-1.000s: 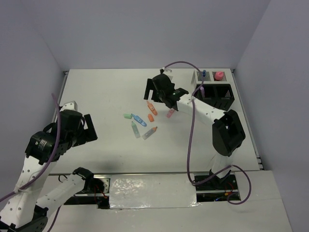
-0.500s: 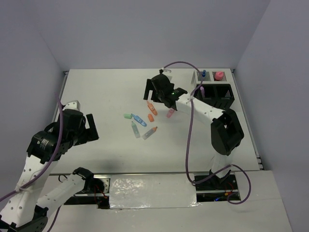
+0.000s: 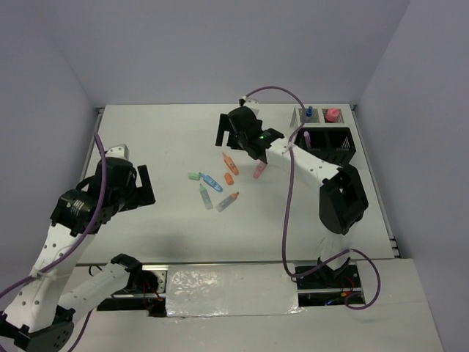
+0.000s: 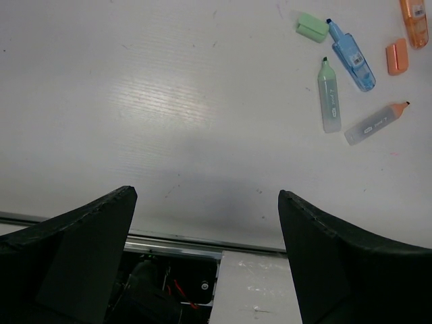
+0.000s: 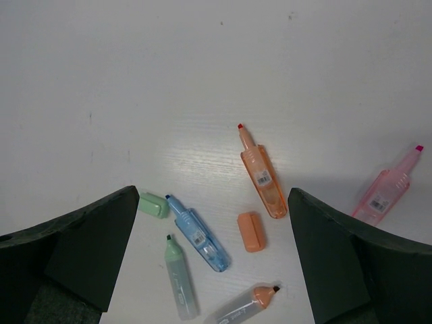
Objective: Sort the stationery into containers
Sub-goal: Pick up the pen from the center of the board.
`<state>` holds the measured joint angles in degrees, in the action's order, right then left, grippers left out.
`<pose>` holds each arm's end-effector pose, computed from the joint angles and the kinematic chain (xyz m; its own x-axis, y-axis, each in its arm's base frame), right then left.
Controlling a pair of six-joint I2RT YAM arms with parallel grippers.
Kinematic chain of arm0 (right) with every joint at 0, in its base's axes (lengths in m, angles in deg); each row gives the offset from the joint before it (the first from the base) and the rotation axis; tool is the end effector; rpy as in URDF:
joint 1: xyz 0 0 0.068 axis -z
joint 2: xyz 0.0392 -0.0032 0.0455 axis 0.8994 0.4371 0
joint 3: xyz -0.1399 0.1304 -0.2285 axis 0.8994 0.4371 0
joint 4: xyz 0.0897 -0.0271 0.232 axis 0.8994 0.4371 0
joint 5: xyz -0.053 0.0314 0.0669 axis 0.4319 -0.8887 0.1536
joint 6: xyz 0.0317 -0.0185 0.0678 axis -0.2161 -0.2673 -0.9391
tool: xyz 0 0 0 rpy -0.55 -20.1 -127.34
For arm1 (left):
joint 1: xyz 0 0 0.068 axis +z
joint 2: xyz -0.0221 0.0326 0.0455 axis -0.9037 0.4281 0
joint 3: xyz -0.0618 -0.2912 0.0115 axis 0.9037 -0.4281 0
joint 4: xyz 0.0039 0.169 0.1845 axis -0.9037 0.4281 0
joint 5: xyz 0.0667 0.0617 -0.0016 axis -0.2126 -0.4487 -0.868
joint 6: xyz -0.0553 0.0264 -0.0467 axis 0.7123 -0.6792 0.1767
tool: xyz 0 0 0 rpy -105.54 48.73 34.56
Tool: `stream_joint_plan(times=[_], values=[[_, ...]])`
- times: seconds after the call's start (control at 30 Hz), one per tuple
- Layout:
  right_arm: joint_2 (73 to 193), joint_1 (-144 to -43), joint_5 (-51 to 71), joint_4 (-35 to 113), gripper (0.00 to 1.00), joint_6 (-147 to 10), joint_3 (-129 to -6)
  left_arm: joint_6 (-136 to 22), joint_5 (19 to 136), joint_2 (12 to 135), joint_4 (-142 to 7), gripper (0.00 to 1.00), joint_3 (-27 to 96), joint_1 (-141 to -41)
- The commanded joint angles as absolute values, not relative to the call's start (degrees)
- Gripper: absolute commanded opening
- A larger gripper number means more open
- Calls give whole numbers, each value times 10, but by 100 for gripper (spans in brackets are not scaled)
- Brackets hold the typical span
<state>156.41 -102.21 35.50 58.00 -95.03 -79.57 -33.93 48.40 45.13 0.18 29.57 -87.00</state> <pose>0.3606 0.2581 0.3049 -0.6054 0.1871 -0.7736 -0.0821 0.9521 0.2945 0.1170 -0.0229 0.3667 -0.6155 -0.3184 -0.7210 -0.2691 0.9447 -0.1874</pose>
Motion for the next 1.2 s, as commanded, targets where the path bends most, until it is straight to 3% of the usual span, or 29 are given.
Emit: stream_joint_plan(times=[0.0, 0.37, 0.53, 1.17], values=[[1578, -1028, 363, 591, 100, -933, -840, -355, 471, 455, -32, 99, 293, -868], [1585, -1028, 363, 600, 100, -943, -859, -370, 459, 520, -61, 99, 269, -837], [1575, -1028, 366, 593, 100, -950, -843, -431, 504, 526, -82, 99, 283, -727], [1531, -1028, 377, 579, 100, -939, -798, -442, 522, 540, -99, 99, 274, -697]])
